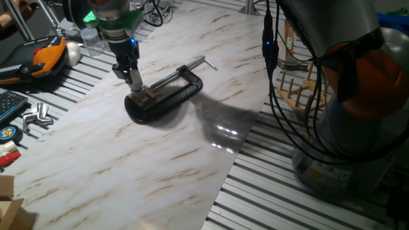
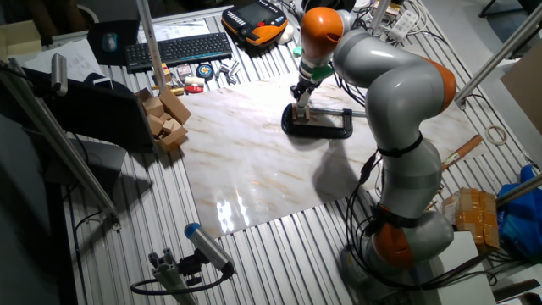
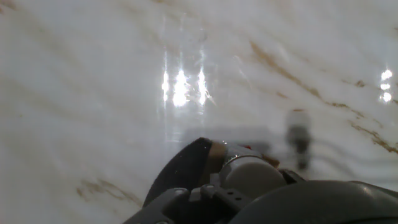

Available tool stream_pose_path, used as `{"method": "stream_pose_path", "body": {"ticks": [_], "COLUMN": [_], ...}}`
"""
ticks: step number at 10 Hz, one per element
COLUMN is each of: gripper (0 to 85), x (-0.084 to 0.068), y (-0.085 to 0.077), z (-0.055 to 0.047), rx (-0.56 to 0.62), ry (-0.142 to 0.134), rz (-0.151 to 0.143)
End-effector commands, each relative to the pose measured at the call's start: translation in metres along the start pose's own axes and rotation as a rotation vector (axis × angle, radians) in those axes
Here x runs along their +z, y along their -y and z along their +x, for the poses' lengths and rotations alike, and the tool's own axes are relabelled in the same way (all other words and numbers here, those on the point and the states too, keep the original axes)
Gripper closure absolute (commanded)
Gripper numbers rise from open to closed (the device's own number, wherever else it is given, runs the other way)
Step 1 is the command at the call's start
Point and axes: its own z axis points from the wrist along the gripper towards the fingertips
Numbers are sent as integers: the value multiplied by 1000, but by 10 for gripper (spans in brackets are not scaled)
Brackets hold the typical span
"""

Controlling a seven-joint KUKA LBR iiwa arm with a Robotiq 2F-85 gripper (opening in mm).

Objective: Take out the light bulb by rotating it

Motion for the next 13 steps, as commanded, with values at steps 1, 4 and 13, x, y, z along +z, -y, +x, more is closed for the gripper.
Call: {"method": "stream_pose_path", "body": {"ticks": [1, 4, 13], "gripper": [850, 850, 850], "x": [0, 0, 2], "y": [0, 0, -1], "z": [0, 0, 0], "rx": [-57, -147, -199], "ry": [3, -6, -44], "rz": [-5, -11, -40]}}
